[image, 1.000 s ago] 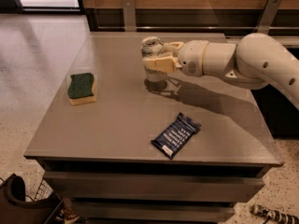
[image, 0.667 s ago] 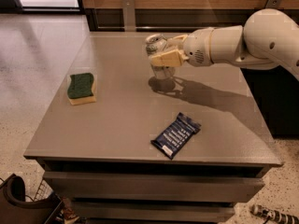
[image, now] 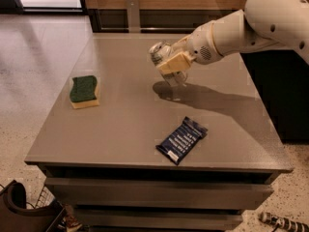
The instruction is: Knock 7up can over
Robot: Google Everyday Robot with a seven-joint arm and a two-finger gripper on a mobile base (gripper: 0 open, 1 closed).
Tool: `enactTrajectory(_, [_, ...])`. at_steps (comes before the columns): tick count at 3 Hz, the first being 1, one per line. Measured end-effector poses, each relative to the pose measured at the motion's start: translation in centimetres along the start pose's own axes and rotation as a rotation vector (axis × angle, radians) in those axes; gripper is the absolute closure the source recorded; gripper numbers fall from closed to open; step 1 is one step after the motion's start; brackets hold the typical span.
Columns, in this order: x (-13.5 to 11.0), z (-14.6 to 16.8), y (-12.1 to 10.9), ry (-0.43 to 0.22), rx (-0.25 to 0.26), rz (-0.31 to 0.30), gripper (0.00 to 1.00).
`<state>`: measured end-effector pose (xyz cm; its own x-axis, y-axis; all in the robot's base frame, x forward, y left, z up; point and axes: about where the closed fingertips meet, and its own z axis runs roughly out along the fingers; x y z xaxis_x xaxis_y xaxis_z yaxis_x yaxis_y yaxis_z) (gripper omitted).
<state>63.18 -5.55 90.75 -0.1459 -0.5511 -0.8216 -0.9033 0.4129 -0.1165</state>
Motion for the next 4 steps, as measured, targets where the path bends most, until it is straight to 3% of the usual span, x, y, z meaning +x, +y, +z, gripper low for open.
enactTrajectory(1, [0.5, 0.3, 0.7, 0.113, -0.013, -0.038, 1.0])
enactTrajectory(2, [1.2, 1.8, 2.2, 0.233, -0.067, -0.079, 1.0])
enactTrajectory(4, [2.7, 5.7, 4.9, 0.384, -0.174, -0.13, 1.0])
